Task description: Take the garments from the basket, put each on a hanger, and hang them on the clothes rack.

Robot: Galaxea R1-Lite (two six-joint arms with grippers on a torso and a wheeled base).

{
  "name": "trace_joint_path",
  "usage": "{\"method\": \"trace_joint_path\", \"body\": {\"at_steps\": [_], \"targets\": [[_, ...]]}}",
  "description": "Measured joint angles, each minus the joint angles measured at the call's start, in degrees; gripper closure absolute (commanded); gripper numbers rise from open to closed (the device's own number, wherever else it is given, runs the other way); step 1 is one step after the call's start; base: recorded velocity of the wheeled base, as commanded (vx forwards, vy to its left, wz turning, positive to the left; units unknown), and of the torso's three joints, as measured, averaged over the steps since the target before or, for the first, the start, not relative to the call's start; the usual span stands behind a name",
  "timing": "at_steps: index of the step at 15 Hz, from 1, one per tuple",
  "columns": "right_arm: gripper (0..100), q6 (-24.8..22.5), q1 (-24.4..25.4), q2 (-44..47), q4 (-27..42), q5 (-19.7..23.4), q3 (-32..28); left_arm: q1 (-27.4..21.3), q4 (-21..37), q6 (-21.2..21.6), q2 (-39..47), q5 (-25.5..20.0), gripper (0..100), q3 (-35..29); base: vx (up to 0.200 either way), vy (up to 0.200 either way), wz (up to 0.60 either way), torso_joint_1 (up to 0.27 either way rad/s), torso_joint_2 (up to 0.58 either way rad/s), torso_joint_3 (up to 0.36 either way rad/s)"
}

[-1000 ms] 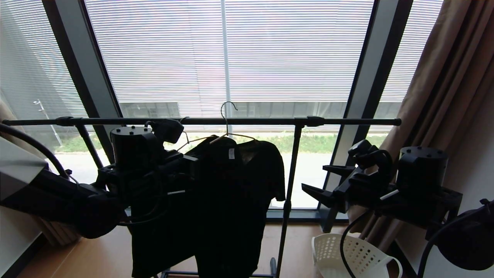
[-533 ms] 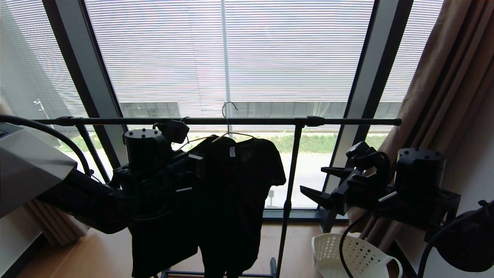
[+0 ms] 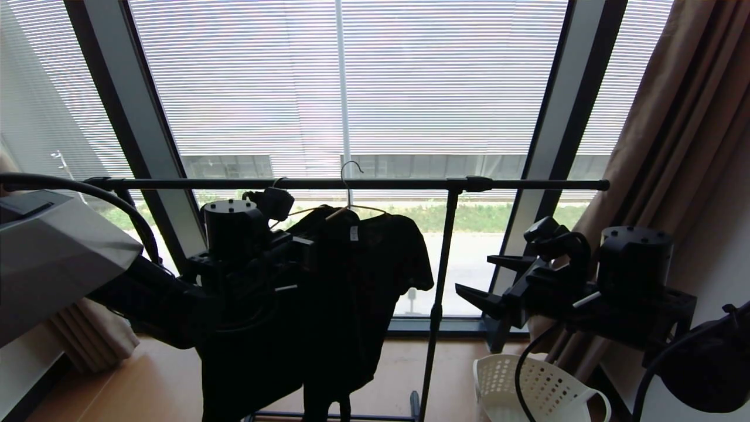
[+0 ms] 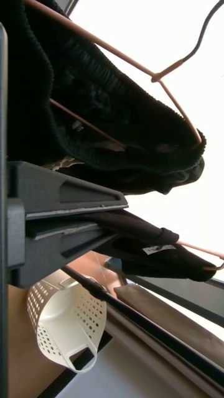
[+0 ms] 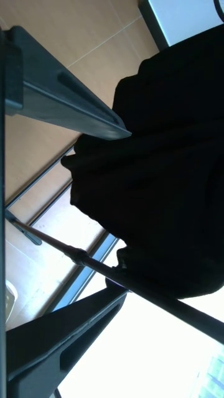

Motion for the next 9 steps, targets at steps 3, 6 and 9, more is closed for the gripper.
{"method": "trace_joint_path", "body": {"at_steps": [3, 6, 9], "targets": [[0, -0.1, 0.0, 0.2, 0.0, 0.0, 0.1, 0.0, 0.0, 0.0, 1.0, 0.0, 100, -0.2, 0.000, 0.000, 0.00, 0.000, 0.00, 0.000], [0, -0.1, 0.0, 0.3, 0.0, 0.0, 0.1, 0.1, -1.0, 0.0, 2.1, 0.0, 100, -0.5, 0.000, 0.000, 0.00, 0.000, 0.00, 0.000], [0, -0.1, 0.0, 0.4, 0.0, 0.0, 0.1, 0.1, -1.1, 0.0, 2.6, 0.0, 100, -0.5, 0.000, 0.000, 0.00, 0.000, 0.00, 0.000]]}}
